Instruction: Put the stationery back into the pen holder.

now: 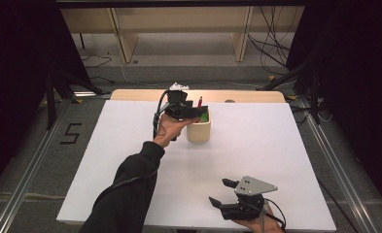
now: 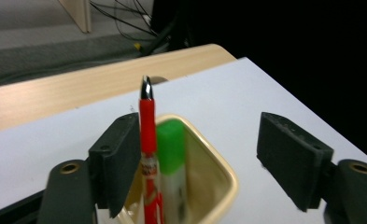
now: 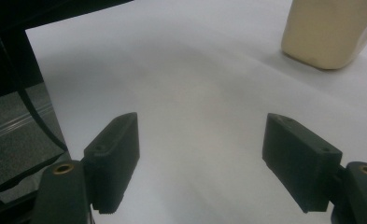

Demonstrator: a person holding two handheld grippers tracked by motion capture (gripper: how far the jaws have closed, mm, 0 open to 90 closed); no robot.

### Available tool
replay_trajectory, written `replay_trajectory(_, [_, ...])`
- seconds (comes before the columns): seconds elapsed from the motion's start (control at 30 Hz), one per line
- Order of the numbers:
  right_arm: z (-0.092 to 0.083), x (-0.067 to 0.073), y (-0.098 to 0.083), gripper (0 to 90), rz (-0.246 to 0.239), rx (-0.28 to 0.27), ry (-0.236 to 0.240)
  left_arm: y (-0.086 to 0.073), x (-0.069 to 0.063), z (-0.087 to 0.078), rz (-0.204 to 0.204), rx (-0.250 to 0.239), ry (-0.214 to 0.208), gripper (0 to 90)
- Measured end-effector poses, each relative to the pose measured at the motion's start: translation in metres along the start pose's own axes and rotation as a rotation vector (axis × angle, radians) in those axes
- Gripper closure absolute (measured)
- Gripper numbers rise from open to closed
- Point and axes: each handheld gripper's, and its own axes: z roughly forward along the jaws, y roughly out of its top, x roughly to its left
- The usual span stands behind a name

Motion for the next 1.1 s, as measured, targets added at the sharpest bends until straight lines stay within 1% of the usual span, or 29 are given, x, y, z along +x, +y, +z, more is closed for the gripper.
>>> replay_trajectory(0.07, [0.000, 0.000, 0.000, 28.1, 0.001, -0.002, -0.003, 0.000, 0.002, -0.010, -0.010, -0.011, -0.017, 29.0])
replay_trajectory(0.1, [0.000, 0.000, 0.000, 28.1, -0.001, -0.002, -0.006, -0.001, 0.004, -0.014, -0.027, -0.016, -0.030, 29.0])
replay_trajectory(0.13, [0.000, -0.001, 0.000, 28.1, -0.001, 0.000, -0.009, -0.001, 0.006, -0.018, -0.030, -0.015, -0.037, 29.0])
replay_trajectory(0.27, [0.000, -0.002, 0.000, 28.0, 0.006, -0.005, -0.018, -0.006, 0.014, -0.031, -0.032, -0.013, -0.037, 28.7])
replay_trajectory(0.3, [0.000, -0.003, 0.000, 28.0, 0.013, -0.007, -0.018, -0.008, 0.015, -0.035, -0.033, -0.010, -0.042, 28.5])
replay_trajectory(0.37, [0.000, -0.004, 0.000, 28.0, 0.019, -0.009, -0.020, -0.013, 0.018, -0.043, -0.043, -0.020, -0.063, 27.4])
replay_trajectory(0.4, [0.000, -0.004, 0.000, 28.0, 0.022, -0.012, -0.019, -0.017, 0.019, -0.046, -0.039, -0.018, -0.075, 27.2])
replay_trajectory(0.47, [0.000, -0.005, 0.000, 28.0, 0.024, -0.010, -0.017, -0.024, 0.021, -0.051, -0.034, -0.014, -0.080, 26.2])
replay_trajectory(0.6, [0.000, -0.005, 0.000, 28.0, 0.027, -0.013, -0.021, -0.036, 0.023, -0.058, -0.025, -0.018, -0.102, 25.6])
replay_trajectory(0.7, [0.000, -0.005, 0.000, 28.0, 0.028, -0.012, -0.023, -0.043, 0.022, -0.060, -0.005, -0.008, -0.102, 24.7])
replay_trajectory(0.83, [0.000, -0.006, 0.000, 28.0, 0.033, -0.012, -0.022, -0.050, 0.021, -0.063, -0.005, -0.006, -0.119, 24.0])
replay_trajectory(0.97, [-0.001, -0.007, 0.000, 28.1, 0.040, -0.018, -0.028, -0.057, 0.018, -0.070, 0.014, -0.004, -0.132, 23.1])
replay_trajectory(1.03, [-0.002, -0.008, 0.000, 28.0, 0.048, -0.023, -0.028, -0.062, 0.017, -0.075, 0.033, 0.001, -0.140, 22.6])
replay_trajectory(1.1, [-0.004, -0.009, 0.000, 28.1, 0.064, -0.034, -0.029, -0.068, 0.014, -0.081, 0.042, 0.000, -0.145, 22.4])
